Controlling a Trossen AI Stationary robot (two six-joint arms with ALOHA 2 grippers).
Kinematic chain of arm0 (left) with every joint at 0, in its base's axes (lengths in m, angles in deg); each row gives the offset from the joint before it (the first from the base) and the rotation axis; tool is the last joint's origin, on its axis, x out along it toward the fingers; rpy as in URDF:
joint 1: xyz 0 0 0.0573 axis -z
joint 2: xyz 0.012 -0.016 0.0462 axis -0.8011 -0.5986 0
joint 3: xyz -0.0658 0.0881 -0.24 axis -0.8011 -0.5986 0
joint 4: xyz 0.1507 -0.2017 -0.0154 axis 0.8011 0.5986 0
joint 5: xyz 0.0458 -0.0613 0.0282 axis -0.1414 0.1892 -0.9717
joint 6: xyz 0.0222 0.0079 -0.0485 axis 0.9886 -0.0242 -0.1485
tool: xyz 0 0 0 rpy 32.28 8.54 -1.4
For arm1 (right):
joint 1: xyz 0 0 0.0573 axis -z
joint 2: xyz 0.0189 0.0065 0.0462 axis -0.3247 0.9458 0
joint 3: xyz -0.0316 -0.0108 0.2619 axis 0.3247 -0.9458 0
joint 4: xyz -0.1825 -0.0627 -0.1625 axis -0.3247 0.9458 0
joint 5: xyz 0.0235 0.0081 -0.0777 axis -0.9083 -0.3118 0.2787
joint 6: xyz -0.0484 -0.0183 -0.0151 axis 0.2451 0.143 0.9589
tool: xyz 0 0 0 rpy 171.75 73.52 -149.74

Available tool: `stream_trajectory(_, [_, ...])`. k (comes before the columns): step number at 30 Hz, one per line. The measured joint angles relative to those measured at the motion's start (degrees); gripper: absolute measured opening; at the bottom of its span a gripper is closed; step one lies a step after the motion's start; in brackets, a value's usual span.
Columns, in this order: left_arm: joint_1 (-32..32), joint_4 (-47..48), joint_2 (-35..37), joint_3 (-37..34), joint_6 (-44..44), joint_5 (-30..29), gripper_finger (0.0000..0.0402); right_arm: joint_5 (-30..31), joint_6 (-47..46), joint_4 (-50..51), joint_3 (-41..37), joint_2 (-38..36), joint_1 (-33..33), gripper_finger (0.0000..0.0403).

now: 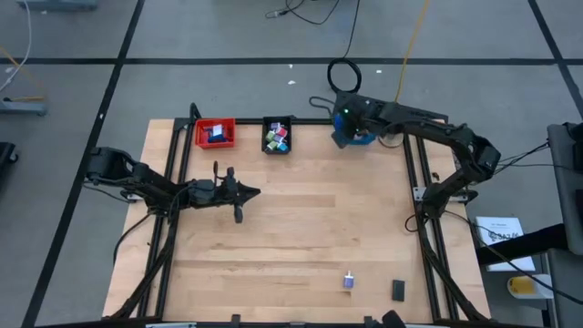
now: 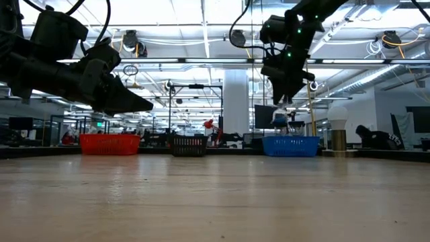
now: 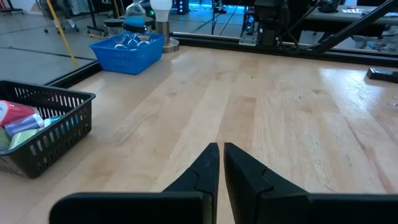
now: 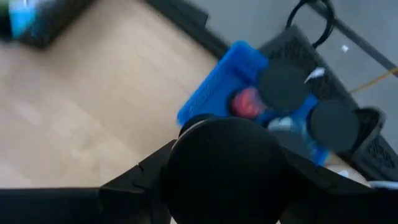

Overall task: Pick & Place Office items
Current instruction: Put the blue hourglass into the blue bin

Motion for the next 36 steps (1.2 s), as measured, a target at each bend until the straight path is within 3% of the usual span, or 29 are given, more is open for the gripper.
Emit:
stream_trajectory(14, [0.0, 0.1, 0.0, 0.0, -0.1, 0.0, 0.0031, -1.7, 4.3, -10.2, -7.9, -0.1, 4.5, 0.0198])
stream_trajectory(36, [0.0, 0.1, 0.0, 0.0, -0.1, 0.0, 0.0031, -1.7, 5.3, -14.3, -8.3, 1.9, 5.4, 0.0198])
